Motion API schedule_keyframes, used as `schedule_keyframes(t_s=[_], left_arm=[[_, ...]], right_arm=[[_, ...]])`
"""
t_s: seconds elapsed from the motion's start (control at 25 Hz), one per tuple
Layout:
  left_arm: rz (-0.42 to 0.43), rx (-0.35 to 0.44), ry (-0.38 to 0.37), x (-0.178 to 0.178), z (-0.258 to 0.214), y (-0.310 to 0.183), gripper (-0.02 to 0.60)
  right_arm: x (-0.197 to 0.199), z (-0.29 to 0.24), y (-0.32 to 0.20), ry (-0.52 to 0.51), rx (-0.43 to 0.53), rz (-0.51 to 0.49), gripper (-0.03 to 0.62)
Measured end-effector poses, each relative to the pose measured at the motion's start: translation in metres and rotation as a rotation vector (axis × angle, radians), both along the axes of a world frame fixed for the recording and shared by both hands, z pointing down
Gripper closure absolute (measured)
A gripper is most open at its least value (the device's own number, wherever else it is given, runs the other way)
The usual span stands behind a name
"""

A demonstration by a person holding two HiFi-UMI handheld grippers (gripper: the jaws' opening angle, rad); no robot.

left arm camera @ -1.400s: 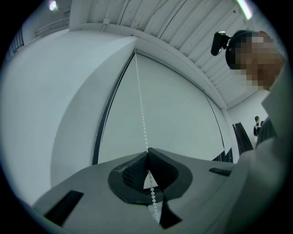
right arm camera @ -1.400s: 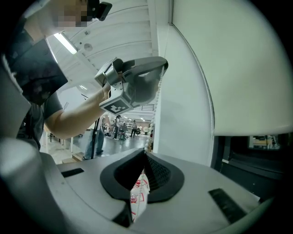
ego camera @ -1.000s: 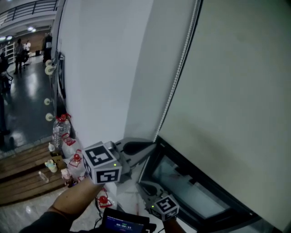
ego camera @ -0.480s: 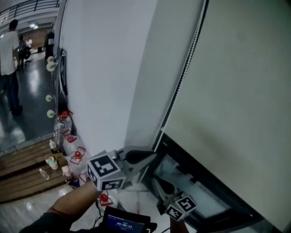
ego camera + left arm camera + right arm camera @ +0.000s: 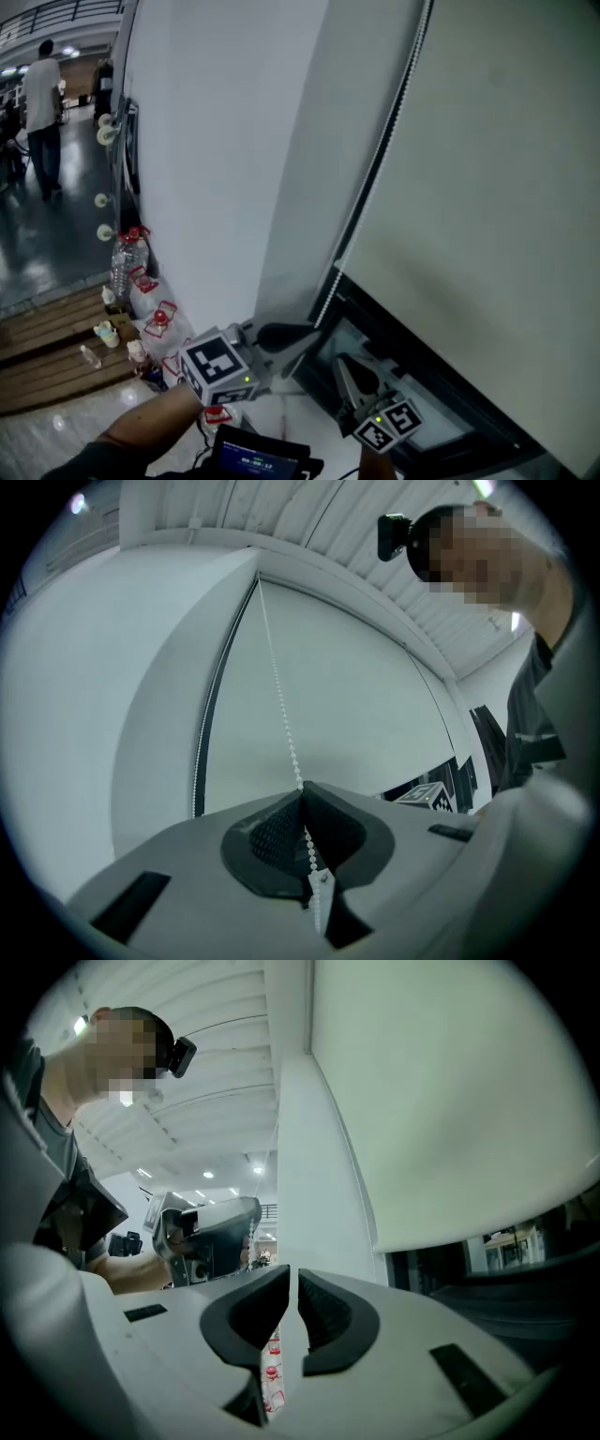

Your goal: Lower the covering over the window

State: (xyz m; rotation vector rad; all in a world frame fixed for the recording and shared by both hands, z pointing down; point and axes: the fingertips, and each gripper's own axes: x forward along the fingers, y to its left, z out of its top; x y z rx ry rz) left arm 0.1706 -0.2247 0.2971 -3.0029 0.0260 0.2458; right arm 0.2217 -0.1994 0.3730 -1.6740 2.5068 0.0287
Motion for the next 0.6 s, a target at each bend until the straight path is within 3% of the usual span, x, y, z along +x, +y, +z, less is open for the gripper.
schedule_keyframes(t_s=[0.12,0.36,0.6], left_arm=[[-0.013,0.019,-0.052,0.003,0.016,0.000,0.578],[-0.025,-0.038,-0.135,0.011,0.068,0.002,0.578],[-0.004,-0.123,-0.124,0.013,0.104,0.006,0.579]], right_arm=[[0.002,-0.005,0.000,0.000,0.010,0.004,0.557],[0.006,-0.010,0.001,-0.012,0.007,0.015,0.557],[0.005,-0.033,0.002,-0.007,0.018,-0.008,0.537]])
